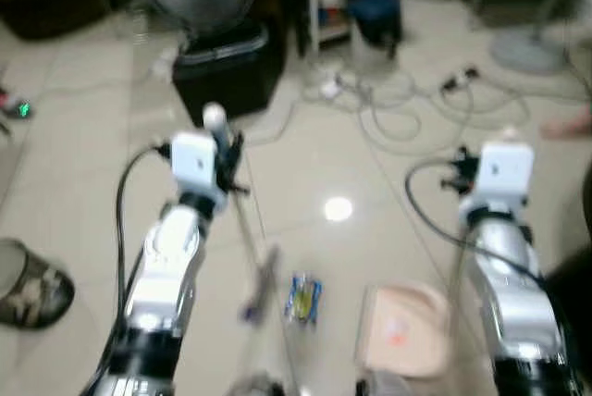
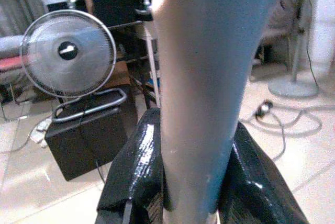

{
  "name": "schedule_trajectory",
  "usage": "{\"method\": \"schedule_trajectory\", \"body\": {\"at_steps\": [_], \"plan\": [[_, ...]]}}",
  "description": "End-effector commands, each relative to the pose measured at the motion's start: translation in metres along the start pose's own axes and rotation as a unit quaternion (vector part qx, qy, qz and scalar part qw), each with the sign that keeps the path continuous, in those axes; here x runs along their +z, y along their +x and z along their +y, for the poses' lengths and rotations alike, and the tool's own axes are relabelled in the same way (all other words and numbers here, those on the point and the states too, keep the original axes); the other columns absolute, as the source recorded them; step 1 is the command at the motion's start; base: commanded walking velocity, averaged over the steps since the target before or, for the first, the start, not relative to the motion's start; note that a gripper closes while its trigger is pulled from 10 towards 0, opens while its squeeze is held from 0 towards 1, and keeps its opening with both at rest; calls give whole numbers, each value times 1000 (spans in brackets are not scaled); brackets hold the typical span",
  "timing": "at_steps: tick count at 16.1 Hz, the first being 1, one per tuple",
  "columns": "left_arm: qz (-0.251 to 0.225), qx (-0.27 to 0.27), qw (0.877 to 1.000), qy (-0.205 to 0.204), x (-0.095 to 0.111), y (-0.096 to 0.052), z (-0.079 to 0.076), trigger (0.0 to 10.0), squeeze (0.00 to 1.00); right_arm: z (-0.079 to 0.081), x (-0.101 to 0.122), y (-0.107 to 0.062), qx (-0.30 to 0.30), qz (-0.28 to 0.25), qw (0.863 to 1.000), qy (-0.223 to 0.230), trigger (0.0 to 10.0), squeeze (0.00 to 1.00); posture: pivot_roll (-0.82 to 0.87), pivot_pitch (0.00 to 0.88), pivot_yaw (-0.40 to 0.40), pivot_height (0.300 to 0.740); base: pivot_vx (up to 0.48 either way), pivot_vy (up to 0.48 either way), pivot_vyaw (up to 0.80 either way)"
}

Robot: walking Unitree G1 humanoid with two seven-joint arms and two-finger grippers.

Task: Sweep floor

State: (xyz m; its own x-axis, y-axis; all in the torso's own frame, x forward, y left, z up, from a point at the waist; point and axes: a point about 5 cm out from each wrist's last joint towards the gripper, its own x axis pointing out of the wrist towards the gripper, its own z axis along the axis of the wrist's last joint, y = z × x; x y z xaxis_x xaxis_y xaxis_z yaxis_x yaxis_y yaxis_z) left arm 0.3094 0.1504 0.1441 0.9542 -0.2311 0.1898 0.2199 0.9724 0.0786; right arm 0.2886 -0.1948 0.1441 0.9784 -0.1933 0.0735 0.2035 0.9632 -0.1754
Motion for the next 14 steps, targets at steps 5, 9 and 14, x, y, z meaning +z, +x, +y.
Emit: {"method": "schedule_trajectory", "body": {"at_steps": [5,9,14], "plan": [[-12,24,999,19,6,-3,17,10000,0,1,5,-3,-13,-28,999,11,10000,0,-73,136,83,740,174,0,0],[-6,48,999,13,2,-4,23,10000,0,-2,3,-3,-7,-38,999,10,10000,0,-65,168,91,740,0,0,0],[-13,103,995,10,-2,-10,36,10000,0,-12,8,7,-8,-81,997,4,10000,0,-33,237,84,740,0,0,0]]}}
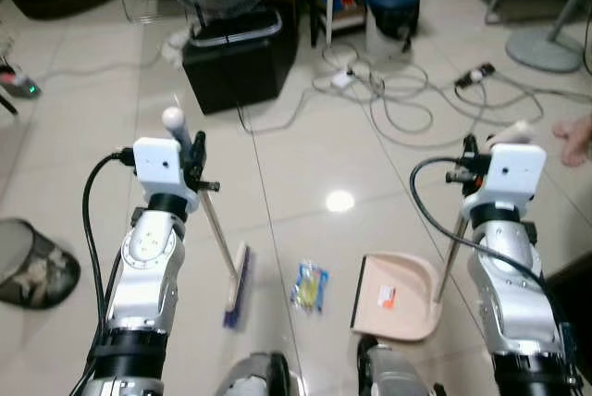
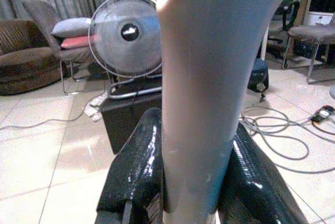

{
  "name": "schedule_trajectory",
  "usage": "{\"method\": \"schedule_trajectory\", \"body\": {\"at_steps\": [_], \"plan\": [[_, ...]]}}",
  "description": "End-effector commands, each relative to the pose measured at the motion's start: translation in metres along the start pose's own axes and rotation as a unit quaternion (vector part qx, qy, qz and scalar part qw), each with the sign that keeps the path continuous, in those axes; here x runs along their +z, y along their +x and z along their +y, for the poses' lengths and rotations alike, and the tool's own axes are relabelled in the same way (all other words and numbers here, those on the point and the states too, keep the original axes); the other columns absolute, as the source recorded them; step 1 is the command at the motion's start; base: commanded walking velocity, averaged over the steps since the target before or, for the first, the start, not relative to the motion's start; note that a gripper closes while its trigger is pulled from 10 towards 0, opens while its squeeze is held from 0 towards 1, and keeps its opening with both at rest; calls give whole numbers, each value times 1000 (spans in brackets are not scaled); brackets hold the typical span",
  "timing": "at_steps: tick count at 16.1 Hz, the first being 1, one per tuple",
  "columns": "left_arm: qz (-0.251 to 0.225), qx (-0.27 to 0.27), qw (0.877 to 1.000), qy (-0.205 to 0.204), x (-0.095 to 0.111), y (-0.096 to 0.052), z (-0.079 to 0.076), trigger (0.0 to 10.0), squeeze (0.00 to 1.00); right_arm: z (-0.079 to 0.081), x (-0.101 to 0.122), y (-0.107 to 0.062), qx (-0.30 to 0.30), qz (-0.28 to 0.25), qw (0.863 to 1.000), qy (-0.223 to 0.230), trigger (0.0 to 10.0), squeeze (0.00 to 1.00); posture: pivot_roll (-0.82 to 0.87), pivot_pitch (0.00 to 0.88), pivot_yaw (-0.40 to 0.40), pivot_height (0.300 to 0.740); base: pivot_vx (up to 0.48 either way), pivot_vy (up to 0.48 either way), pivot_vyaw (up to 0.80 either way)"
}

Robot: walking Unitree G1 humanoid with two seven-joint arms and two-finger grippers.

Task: Sweep floor

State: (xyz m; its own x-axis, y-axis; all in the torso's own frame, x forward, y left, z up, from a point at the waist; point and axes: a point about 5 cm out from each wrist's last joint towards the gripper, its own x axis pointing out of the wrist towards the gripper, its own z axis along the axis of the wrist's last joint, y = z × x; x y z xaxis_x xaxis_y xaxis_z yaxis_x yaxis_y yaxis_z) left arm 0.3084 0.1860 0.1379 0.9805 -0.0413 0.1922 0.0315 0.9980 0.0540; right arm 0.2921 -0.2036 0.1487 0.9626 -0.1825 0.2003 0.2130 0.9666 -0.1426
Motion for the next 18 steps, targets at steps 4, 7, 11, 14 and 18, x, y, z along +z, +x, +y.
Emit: {"method": "schedule_trajectory", "body": {"at_steps": [4,7,11,14,18], "plan": [[-25,7,1000,6,5,0,2,10000,0,-2,3,9,26,-43,998,-31,10000,0,-13,283,83,740,0,0,0],[-30,3,1000,6,6,4,-2,10000,0,0,5,18,39,-74,996,-41,10000,0,4,316,94,740,0,0,0],[-37,-6,999,-3,7,11,-10,10000,0,0,7,30,44,-102,992,-55,10000,0,21,342,101,740,0,0,0],[-53,-20,998,-13,7,17,-21,10000,0,7,6,34,52,-129,989,-40,10000,0,21,356,108,740,0,0,0],[-48,-17,999,-10,0,24,-27,10000,0,37,2,35,68,-143,987,-25,10000,0,29,358,112,740,0,0,0]]}}
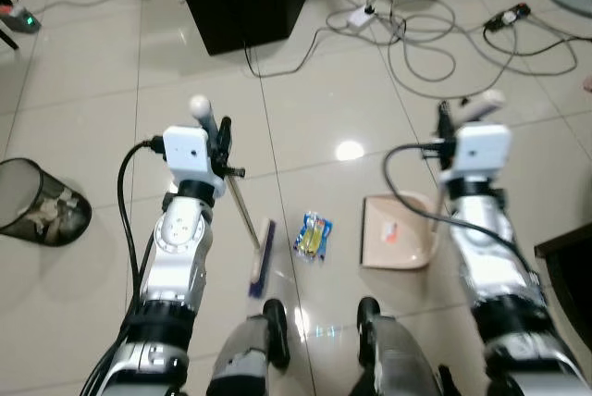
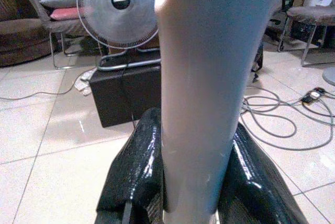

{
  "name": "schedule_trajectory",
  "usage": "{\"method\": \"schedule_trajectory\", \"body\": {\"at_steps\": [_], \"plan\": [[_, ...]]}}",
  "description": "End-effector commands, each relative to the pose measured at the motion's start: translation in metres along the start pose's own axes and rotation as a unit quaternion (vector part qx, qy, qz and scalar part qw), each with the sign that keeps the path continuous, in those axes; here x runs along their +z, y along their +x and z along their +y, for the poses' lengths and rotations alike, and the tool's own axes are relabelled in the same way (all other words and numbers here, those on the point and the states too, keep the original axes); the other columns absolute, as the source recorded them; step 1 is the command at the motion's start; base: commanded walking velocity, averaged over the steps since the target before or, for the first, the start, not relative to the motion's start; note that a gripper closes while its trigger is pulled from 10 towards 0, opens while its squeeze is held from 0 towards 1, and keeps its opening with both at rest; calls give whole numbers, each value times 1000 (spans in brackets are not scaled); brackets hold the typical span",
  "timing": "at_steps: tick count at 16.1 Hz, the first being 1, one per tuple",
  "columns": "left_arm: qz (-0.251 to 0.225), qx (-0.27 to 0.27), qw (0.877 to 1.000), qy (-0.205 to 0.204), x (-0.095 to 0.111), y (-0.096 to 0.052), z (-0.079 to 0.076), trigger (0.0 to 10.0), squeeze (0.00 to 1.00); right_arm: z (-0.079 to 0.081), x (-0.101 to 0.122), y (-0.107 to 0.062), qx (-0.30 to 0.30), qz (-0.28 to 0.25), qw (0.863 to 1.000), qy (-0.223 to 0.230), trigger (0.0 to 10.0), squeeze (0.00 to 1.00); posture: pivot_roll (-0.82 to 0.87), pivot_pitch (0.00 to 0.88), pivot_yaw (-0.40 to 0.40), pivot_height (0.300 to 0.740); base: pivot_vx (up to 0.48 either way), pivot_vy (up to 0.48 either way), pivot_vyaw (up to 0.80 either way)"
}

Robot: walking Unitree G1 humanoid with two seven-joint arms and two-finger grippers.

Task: Sweep floor

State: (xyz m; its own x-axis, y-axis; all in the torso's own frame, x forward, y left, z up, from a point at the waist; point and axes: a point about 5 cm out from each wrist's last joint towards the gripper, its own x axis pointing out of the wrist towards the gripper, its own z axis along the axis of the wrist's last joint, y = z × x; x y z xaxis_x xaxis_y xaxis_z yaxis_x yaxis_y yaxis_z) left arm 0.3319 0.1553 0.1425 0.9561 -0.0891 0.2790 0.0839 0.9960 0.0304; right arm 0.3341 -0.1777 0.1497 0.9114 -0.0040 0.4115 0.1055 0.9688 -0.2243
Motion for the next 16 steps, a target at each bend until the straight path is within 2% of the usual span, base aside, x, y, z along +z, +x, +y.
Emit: {"method": "schedule_trajectory", "body": {"at_steps": [1,3,4,5,7,8,10,12,13,15,16], "plan": [[-2,2,1000,8,-2,-1,1,10000,0,10,2,0,10,-16,1000,-1,10000,0,32,359,113,740,0,0,0],[-4,-2,1000,6,-6,3,-4,10000,0,35,-5,-3,37,-2,999,14,10000,0,34,357,115,740,0,0,0],[-5,-2,1000,4,-6,4,-5,10000,0,39,-6,-4,40,-2,999,17,10000,0,34,357,115,740,0,0,0],[-10,0,1000,-26,-5,8,-10,10000,0,50,-5,-8,52,-1,998,30,10000,0,30,351,117,740,0,0,0],[-14,-4,996,-89,-4,13,-20,10000,0,61,-4,-11,59,-2,997,53,10000,0,24,344,116,740,0,0,0],[-14,-9,995,-103,-4,13,-23,10000,0,62,-3,-11,60,-4,997,55,10000,0,22,342,116,740,0,0,0],[-13,-9,986,-164,-4,16,-29,10000,0,61,-4,-11,52,-9,997,62,10000,0,14,321,113,740,0,0,0],[-23,3,980,-197,1,22,-27,10000,0,54,-4,-9,34,-11,997,69,10000,0,11,303,112,740,0,0,0],[-36,3,973,-228,10,28,-26,10000,0,47,-3,-9,19,-15,997,78,10000,0,8,291,111,740,0,0,0],[-55,-17,968,-245,22,35,-24,10000,0,41,-4,-12,7,-18,996,91,10000,0,5,269,112,740,0,0,0],[-70,-42,968,-237,31,39,-24,10000,0,38,-4,-15,4,-21,995,96,10000,0,3,258,114,740,0,0,0]]}}
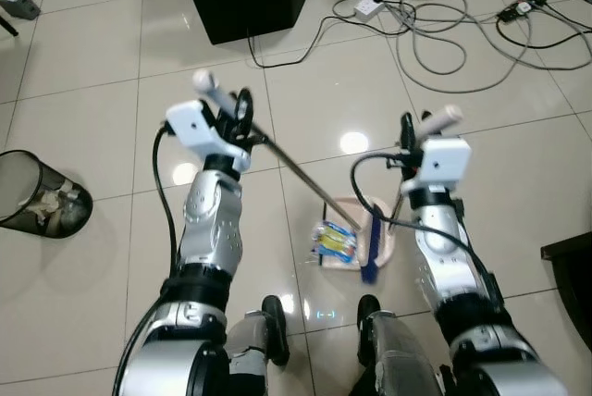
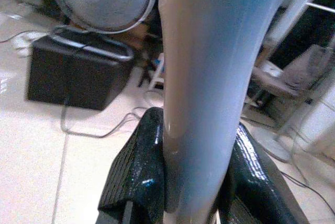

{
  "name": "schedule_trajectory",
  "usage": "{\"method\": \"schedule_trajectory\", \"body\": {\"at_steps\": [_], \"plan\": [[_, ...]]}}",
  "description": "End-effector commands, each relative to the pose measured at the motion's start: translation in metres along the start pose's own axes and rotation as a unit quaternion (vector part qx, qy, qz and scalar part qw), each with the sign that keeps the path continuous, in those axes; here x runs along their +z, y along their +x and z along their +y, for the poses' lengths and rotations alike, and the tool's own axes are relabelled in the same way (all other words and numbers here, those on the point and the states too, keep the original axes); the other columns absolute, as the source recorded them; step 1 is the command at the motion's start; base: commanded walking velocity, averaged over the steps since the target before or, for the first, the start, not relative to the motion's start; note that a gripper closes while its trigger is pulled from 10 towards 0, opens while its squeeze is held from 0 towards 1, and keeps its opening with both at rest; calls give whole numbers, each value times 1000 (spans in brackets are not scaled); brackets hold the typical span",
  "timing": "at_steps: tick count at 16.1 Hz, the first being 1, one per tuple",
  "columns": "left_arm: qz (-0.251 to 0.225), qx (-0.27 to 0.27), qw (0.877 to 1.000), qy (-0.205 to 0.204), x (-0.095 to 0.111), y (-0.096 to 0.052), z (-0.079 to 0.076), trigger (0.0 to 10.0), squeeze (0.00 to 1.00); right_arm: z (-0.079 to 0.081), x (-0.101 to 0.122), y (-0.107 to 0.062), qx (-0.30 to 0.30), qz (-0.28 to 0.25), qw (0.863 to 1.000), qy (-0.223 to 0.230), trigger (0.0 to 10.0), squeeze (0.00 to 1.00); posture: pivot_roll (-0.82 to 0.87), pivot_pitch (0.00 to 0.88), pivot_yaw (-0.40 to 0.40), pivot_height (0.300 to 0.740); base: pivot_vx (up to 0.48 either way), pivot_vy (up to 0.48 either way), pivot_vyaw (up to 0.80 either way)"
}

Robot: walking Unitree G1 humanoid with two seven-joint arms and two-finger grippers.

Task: Sweep floor

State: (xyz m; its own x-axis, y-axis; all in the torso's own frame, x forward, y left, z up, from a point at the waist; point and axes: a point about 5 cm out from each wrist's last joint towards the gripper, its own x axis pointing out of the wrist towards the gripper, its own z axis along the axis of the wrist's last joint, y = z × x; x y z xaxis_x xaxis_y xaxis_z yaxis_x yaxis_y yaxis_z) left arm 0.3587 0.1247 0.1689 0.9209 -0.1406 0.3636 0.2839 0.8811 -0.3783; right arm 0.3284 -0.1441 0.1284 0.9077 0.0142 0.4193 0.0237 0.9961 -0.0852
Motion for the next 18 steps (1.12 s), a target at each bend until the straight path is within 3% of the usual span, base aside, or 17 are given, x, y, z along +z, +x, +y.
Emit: {"method": "schedule_trajectory", "body": {"at_steps": [1,3,5,6,7,9,11,15,16,18], "plan": [[-40,-45,998,4,22,10,-7,10000,0,-1,3,-5,-7,-15,1000,19,10000,0,-2,239,115,740,0,0,0],[-56,-101,993,35,37,18,-12,10000,0,-6,1,-10,-14,-12,1000,24,10000,0,-7,223,118,740,0,0,0],[-69,-122,987,84,47,21,-10,10000,0,-9,0,-13,-21,-9,999,27,10000,0,-7,215,121,740,0,0,0],[-78,-122,983,113,54,23,-5,10000,0,-11,-1,-15,-25,-7,999,29,10000,0,-11,209,125,740,0,0,0],[-79,-121,974,175,60,23,5,10000,0,-13,-2,-18,-31,-5,999,32,10000,0,-15,197,127,740,0,0,0],[-46,-103,968,224,53,19,19,10000,0,-13,-2,-19,-34,-3,999,34,10000,0,-17,196,128,740,0,0,0],[11,-62,966,252,28,9,34,10000,0,-12,-3,-20,-32,-1,999,36,10000,0,-18,198,128,740,0,0,0],[77,-46,968,235,-12,-10,34,10000,0,-10,-2,-20,-28,0,999,39,10000,0,-26,211,127,740,0,0,0],[76,-36,979,183,-23,-14,27,10000,0,-10,-2,-19,-28,1,999,40,10000,0,-30,216,125,740,0,0,0],[46,-31,991,125,-20,-10,19,10000,0,-11,-2,-19,-30,1,999,40,10000,0,-28,217,122,740,0,0,0]]}}
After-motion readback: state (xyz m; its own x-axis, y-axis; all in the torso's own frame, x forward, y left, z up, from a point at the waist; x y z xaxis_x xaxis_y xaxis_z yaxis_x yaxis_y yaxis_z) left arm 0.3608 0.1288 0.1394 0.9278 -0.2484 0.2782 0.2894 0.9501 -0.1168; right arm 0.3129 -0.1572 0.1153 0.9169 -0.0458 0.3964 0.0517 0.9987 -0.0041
